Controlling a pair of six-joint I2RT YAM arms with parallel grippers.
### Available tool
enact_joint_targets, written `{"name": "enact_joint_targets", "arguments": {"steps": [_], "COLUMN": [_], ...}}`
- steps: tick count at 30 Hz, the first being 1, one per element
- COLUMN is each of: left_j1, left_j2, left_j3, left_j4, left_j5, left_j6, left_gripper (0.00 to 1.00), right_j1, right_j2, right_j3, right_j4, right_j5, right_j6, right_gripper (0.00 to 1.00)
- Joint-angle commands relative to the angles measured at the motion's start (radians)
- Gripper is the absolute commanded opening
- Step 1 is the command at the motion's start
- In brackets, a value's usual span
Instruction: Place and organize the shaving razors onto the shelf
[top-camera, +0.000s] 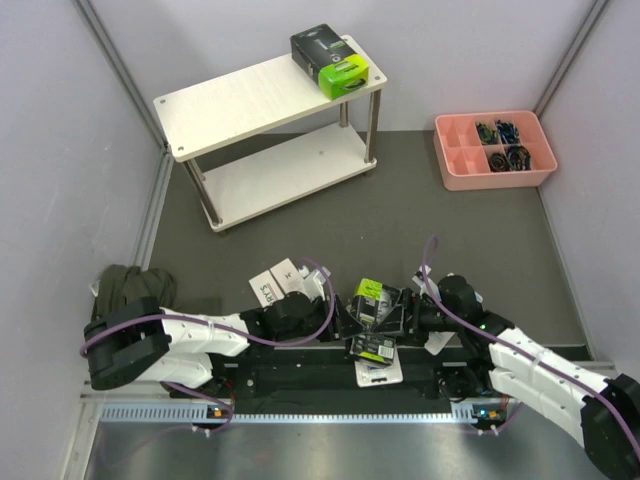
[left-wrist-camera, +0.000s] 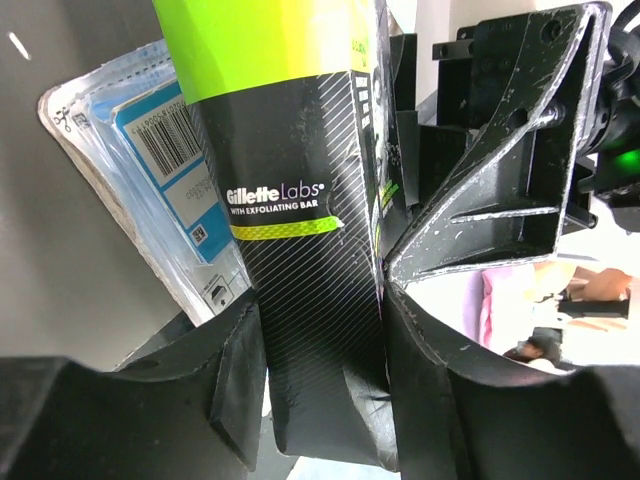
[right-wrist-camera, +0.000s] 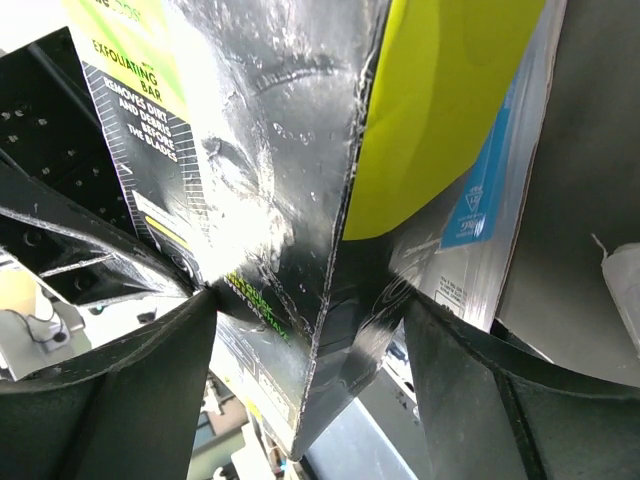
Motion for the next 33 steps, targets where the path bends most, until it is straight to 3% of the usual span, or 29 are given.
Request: {"name": "enact_joint_targets", "arguments": {"steps": [1,7,17,25,30,33], "left_j1": [-0.022,-0.021,-0.018,-0.019,-0.018,-0.018], "left_j2": [-0.01,-0.031,-0.135,-0.16,-0.097,-0.056], "left_j3": [0.045,0.016,-0.085,-0.106,-0.083,-0.069], "left_j4": [0.393,0.42,0.491,0.491,0.54,0.578], "left_j5": [0.11,0.069,-0.04,-0.055,-0.026,-0.005], "left_j6": [-0.103,-0.134,-0.198,-0.207,-0.217,-0.224], "left_gripper": [0.26,0.0,0.0,0.0,0.0,0.0], "right_j1": [0.012,0.012,0.011,0.011,0.012,0.012], "right_j2": [-0.032,-0.062,-0.125,-0.144,-0.144,-0.15], "right_j3": [-0.008,-0.016,-0.053,-0.065,-0.083,-0.079], "right_j4": [0.171,0.163,0.212,0.312,0.374,0.381], "right_j5": [-0.024,-0.012,-0.007,-0.009,-0.002,-0.005], "right_j6": [0.034,0.043,0.102,0.164,0.204,0.21], "right_gripper": [0.72,0.72,0.77,0.9,0.9,0.84]}}
